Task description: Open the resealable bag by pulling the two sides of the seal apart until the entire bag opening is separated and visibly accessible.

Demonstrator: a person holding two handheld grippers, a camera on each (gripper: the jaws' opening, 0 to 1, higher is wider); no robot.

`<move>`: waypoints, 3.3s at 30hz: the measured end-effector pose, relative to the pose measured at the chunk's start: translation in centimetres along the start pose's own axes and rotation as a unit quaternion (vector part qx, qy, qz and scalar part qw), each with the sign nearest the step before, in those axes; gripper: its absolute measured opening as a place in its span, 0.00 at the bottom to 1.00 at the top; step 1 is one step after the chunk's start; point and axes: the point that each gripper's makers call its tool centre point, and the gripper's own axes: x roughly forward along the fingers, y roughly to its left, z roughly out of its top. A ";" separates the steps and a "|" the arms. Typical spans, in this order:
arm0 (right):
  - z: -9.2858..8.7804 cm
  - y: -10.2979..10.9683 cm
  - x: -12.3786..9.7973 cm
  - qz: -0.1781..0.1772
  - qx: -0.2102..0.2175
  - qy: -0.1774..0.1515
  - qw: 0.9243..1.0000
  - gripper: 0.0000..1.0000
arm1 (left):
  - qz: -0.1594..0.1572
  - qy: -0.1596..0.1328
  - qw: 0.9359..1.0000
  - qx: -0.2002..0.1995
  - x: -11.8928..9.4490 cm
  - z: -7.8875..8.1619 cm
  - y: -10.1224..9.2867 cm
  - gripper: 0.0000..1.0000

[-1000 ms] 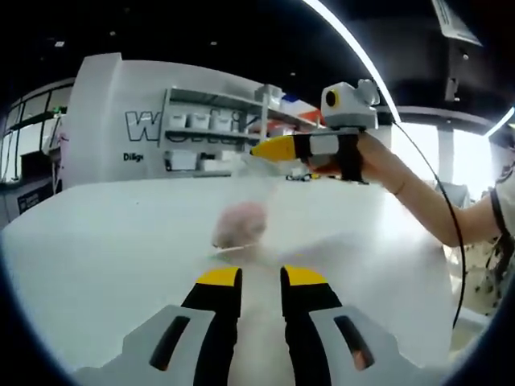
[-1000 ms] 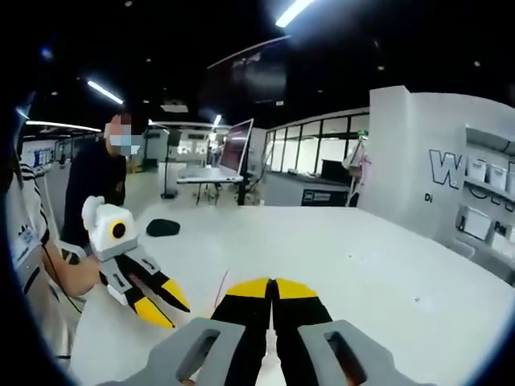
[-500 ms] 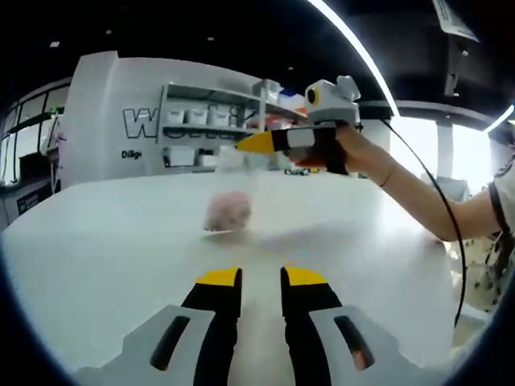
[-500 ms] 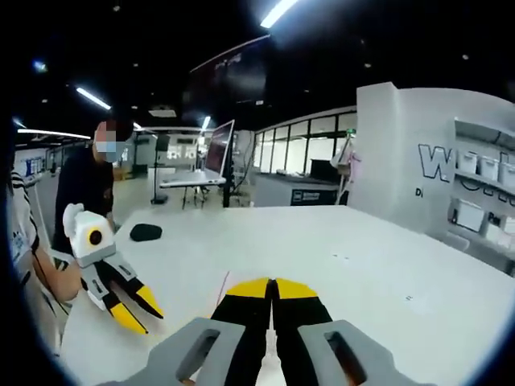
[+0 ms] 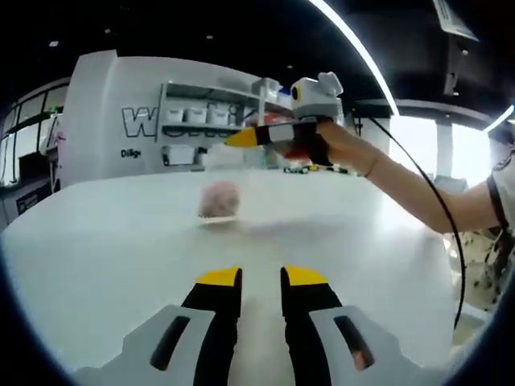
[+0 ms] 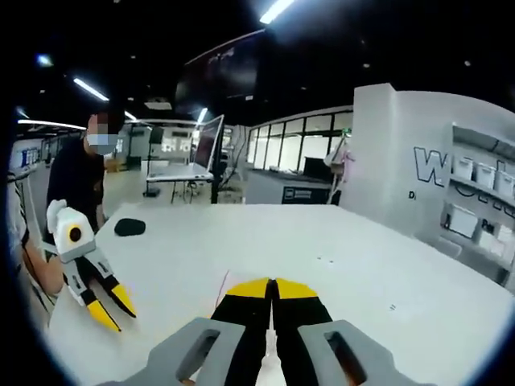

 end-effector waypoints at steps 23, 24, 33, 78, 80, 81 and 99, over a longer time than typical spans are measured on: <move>-1.6 1.7 0.2 0.013 -0.003 0.013 1.000 0.00 | 0.000 0.001 1.000 0.005 0.0 -0.1 0.0 0.21; -1.6 1.7 0.2 0.013 -0.003 0.013 1.000 0.00 | 0.001 0.001 1.000 0.005 0.0 -0.1 0.0 0.21; -1.7 2.0 0.1 0.016 0.003 0.010 1.000 0.00 | 0.001 0.002 1.000 0.006 0.0 -0.2 0.0 0.21; -1.3 4.2 -1.3 0.036 -0.002 -0.005 0.999 0.04 | 0.001 0.005 1.000 0.008 -0.1 -0.2 0.0 0.22; -1.2 4.3 -1.5 0.037 -0.001 -0.006 0.999 0.03 | 0.001 0.005 1.000 0.009 0.0 -0.2 0.0 0.22; -1.2 4.4 -1.6 0.037 -0.001 -0.006 0.999 0.03 | 0.001 0.005 1.000 0.008 0.0 -0.2 0.0 0.22; -3.9 5.6 -3.4 0.026 0.021 0.022 0.999 0.04 | 0.003 0.002 1.000 0.008 -0.1 -0.2 0.1 0.22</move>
